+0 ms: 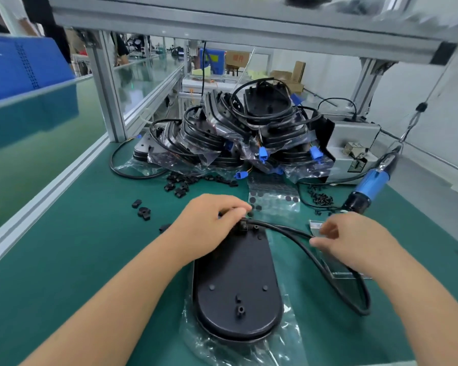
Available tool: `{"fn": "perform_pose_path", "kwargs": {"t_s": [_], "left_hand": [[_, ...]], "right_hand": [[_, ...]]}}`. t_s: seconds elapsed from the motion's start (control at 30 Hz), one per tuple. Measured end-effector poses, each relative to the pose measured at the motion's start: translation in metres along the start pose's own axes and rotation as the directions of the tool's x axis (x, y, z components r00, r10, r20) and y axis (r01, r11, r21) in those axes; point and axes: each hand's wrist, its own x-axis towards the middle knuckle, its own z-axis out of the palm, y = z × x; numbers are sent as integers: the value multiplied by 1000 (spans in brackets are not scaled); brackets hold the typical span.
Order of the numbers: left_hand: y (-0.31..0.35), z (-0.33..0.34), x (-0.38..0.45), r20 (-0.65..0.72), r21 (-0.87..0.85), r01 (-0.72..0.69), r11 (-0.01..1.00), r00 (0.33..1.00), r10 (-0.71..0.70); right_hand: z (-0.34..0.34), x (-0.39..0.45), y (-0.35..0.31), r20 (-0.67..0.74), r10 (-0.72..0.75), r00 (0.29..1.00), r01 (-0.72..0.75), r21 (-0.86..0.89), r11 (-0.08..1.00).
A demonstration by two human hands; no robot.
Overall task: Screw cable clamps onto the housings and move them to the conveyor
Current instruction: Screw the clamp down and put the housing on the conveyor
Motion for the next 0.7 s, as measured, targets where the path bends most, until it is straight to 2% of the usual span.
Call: {"fn": "perform_pose_path", "kwargs": {"t_s": [0.1, 0.23, 0.3, 0.37, 0.4, 0.47, 0.53, 0.6, 0.7], "left_hand": [[-3, -4, 9, -76, 4, 100, 995, 992, -100], [-8, -7, 20, -66, 118, 177, 977, 983, -170], [-5, -7, 21, -74, 148, 157, 977, 986, -147], [2, -8, 21, -71, 195, 44, 980, 997, -31], [8, -9, 21, -57, 230, -41, 972, 997, 55], [21, -13, 21, -12, 308, -187, 933, 980, 200], [32, -21, 21, -30, 332, -214, 919, 971, 237], [39, -35, 16, -57, 304, -181, 935, 976, 208], [35, -58, -2, 54, 368, -168, 915, 986, 159]], "right_hand": [[15, 6, 3, -6, -6, 1000, 6, -25, 1000], [14, 10, 2, -33, -66, 997, 64, -76, 995], [8, 8, 2, -49, -113, 992, 115, 34, 993], [-2, 1, -2, -152, -149, 977, 178, 198, 964], [-9, -2, -6, -245, -176, 953, 237, 244, 941], [-22, -9, -20, -450, -253, 856, 397, 261, 880], [-34, -13, -37, -587, -314, 746, 526, 229, 819], [-40, -11, -50, -612, -351, 708, 589, 239, 772], [-36, -10, -64, -553, -441, 707, 666, 310, 679]]}}
